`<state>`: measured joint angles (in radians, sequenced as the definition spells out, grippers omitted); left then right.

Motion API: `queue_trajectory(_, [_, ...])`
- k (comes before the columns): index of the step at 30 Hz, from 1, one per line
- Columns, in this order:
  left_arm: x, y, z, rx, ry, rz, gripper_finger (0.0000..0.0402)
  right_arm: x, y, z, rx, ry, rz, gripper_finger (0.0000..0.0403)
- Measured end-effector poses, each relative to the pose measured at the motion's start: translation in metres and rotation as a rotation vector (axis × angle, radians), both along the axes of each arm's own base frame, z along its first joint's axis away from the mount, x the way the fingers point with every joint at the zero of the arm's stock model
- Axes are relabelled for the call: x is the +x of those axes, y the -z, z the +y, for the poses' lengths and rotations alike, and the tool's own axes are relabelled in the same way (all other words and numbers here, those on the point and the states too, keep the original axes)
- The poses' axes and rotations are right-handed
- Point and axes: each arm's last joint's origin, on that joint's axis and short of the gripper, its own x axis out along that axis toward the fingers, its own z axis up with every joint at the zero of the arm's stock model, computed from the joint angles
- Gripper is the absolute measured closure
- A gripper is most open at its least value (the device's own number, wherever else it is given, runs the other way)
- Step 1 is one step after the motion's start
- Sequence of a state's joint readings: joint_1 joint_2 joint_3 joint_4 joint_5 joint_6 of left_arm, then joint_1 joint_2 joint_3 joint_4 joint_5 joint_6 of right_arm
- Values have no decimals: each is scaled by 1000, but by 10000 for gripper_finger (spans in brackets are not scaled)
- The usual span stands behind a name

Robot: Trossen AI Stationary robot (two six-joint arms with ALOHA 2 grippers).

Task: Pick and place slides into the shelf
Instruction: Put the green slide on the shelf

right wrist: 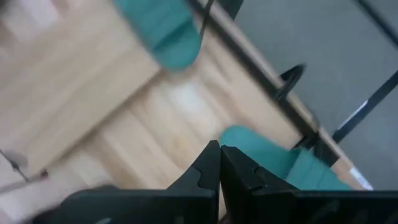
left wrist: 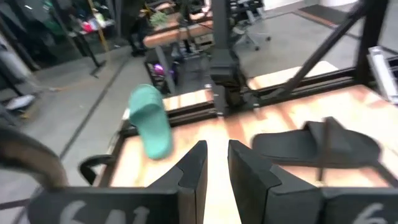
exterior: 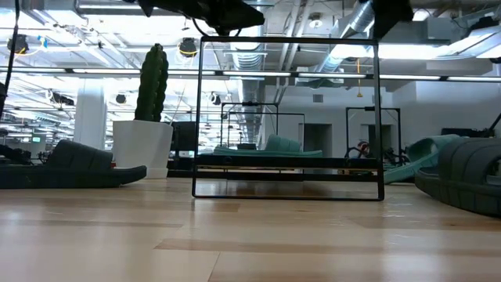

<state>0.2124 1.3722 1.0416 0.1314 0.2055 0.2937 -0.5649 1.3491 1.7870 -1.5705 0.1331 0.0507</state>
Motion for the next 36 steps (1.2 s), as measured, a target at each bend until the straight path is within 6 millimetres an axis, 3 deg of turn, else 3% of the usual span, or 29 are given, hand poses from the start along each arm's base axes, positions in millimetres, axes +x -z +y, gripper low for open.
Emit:
queue_trajectory(6, [1,7,-16,-20,41,72,346,21,27,-1,0,-39,50,403])
queue_trajectory(12, [-7,8,-34,-38,80,55,346,21,39,-3,-66,15,139,403])
queue_trajectory(18, [-52,12,-47,-31,46,-123,346,16,58,-5,-15,7,265,403])
queue_trajectory(27, [-129,37,-59,-46,47,-403,346,10,103,-8,136,-64,423,396])
queue_trajectory(31, [-148,45,-61,-46,58,-444,346,7,123,-8,209,-93,461,361])
queue_trajectory(36, [-158,53,-61,-34,56,-460,346,7,145,-10,219,-153,496,306])
